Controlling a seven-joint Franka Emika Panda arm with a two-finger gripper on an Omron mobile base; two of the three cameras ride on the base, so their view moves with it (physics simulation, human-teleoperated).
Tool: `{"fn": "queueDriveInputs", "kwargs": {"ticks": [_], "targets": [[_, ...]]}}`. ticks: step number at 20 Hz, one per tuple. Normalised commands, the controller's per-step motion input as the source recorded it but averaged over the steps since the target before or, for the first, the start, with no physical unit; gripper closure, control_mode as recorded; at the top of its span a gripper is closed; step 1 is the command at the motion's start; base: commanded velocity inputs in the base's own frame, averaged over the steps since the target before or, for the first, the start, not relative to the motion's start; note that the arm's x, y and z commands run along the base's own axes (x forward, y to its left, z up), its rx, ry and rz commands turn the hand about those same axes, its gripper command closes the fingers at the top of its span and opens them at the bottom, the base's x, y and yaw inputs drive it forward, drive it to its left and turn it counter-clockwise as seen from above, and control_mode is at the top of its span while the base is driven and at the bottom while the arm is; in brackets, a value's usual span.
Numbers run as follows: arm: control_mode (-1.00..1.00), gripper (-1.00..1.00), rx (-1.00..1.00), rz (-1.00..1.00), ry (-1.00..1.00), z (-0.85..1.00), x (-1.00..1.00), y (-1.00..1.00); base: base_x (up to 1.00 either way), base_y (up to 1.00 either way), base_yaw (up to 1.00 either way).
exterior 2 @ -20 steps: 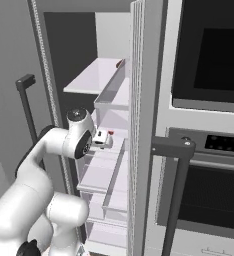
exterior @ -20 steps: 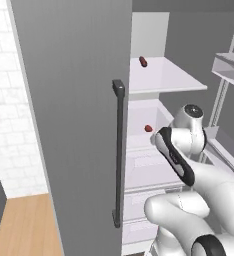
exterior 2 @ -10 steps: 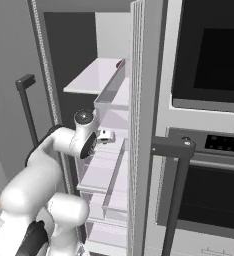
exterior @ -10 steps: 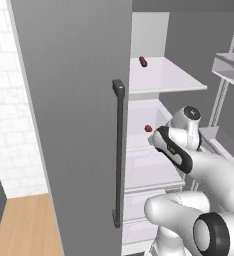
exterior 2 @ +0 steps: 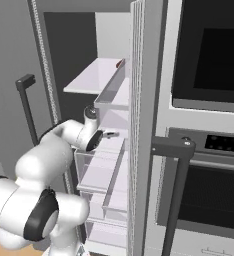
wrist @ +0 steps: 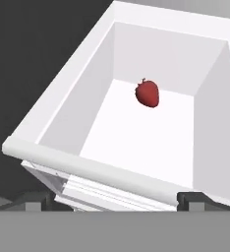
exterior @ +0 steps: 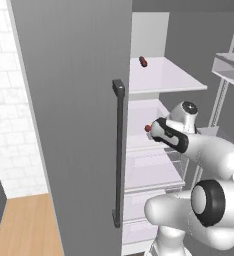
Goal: Take the strawberry from the fridge and place it on top of the pancake, located on the dining counter.
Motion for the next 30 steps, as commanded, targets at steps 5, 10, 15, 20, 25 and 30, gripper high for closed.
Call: {"fn": "queueDriveInputs", "kwargs": {"ticks": [5, 10, 15, 20, 25, 30], "targets": [[-1.0, -1.0, 0.04, 0.0, 0.0, 0.0, 0.33, 0.0, 0.0, 0.0, 0.0], [-1.0, -1.0, 0.07, 0.0, -0.03, -0.05, 0.09, 0.0, 0.0, 0.0, 0.0], [-1.0, -1.0, 0.0, 0.0, -0.01, 0.0, 0.3, 0.0, 0.0, 0.0, 0.0], [-1.0, -1.0, -0.01, 0.0, 0.0, -0.01, 0.39, 0.0, 0.0, 0.0, 0.0], [-1.0, -1.0, 0.0, 0.0, 0.0, -0.22, 0.25, -0.02, 0.0, 0.0, 0.0], [-1.0, -1.0, 0.0, 0.0, 0.0, -0.32, 0.18, -0.01, 0.0, 0.0, 0.0]]}}
